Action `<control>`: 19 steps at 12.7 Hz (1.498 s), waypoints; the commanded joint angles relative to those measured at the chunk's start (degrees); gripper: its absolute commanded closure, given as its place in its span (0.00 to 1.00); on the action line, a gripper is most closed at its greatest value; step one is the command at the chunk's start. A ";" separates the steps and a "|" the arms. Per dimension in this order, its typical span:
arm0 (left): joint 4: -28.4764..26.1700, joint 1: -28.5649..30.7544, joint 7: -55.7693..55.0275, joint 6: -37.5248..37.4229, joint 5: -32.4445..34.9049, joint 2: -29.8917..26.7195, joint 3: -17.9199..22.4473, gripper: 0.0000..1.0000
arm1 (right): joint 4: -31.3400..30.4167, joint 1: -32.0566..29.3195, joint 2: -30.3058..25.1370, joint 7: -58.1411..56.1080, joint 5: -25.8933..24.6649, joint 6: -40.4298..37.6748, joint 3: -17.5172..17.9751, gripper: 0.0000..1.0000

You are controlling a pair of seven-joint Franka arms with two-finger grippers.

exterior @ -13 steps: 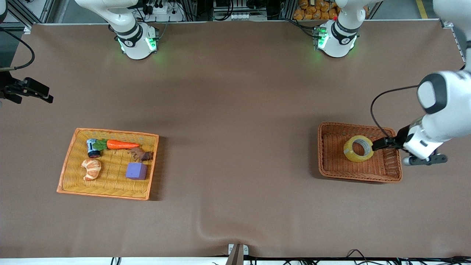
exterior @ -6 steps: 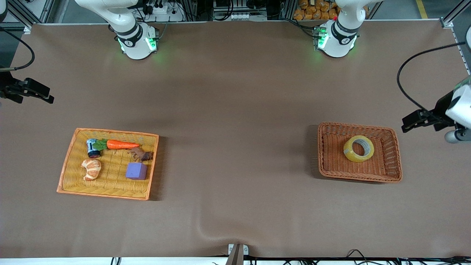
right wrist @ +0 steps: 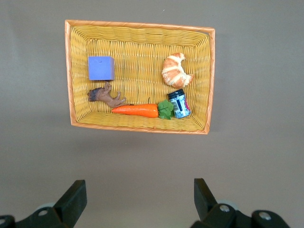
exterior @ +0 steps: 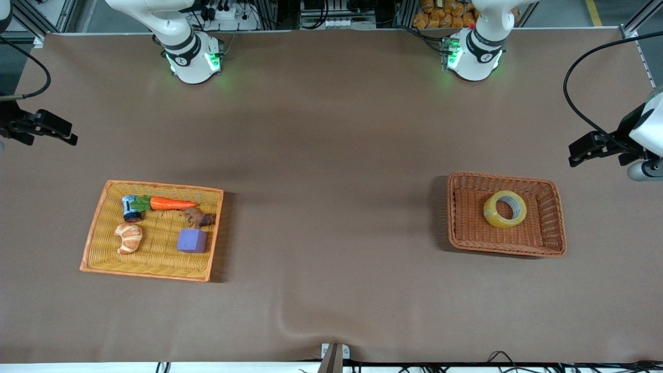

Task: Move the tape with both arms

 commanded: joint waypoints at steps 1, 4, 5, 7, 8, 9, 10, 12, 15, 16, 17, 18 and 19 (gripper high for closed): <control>1.19 0.85 -0.02 -2.12 -0.30 -1.76 0.17 0.00 | 1.65 0.59 0.50 1.12 0.70 -1.00 -0.40 0.00; 1.28 1.02 -0.19 -4.93 -2.06 -2.73 0.44 0.00 | 1.65 0.59 0.50 1.12 0.70 -1.00 -0.40 0.00; 1.37 1.02 -0.28 -4.93 -1.97 -2.99 0.53 0.00 | 1.56 0.59 0.50 1.12 0.70 -1.09 -0.32 0.00; 1.63 0.85 -0.02 -5.98 -1.27 -4.13 0.53 0.00 | 1.56 0.59 0.50 1.12 0.70 -1.00 -0.31 0.00; 1.64 0.76 -0.02 -6.94 -1.09 -4.57 0.53 0.00 | 1.65 0.68 0.50 1.12 0.70 -1.00 -0.40 0.00; 1.55 0.85 0.07 -7.30 -1.27 -5.36 0.53 0.00 | 1.56 0.68 0.50 1.12 0.70 -1.00 -0.32 0.00; 1.37 1.02 0.25 -7.39 -1.53 -6.76 0.62 0.00 | 1.56 0.68 0.50 1.12 0.61 -1.00 -0.31 0.00; 1.11 0.33 0.25 -9.05 -1.80 -8.00 1.40 0.00 | 1.65 0.59 0.50 1.12 0.61 -1.00 -0.40 0.00; 0.06 -8.09 1.04 -10.55 -2.06 -9.58 8.42 0.00 | 1.65 0.51 0.42 1.03 0.61 -1.09 -0.40 0.00; -0.73 -10.73 0.52 -10.56 -2.06 -10.20 10.61 0.00 | 1.65 0.59 0.50 1.03 0.61 -1.09 -0.40 0.00; -1.52 -12.93 0.51 -10.29 -2.49 -10.29 13.42 0.00 | 1.56 0.59 0.50 1.03 0.61 -1.18 -0.40 0.00; -1.88 -13.47 0.51 -10.12 -4.59 -10.38 14.75 0.00 | 1.56 0.59 0.50 1.11 0.61 -1.18 -0.40 0.00; -2.49 -13.57 0.60 -10.03 -5.65 -10.64 15.03 0.00 | 1.56 0.59 0.50 1.12 0.61 -1.61 -0.40 0.00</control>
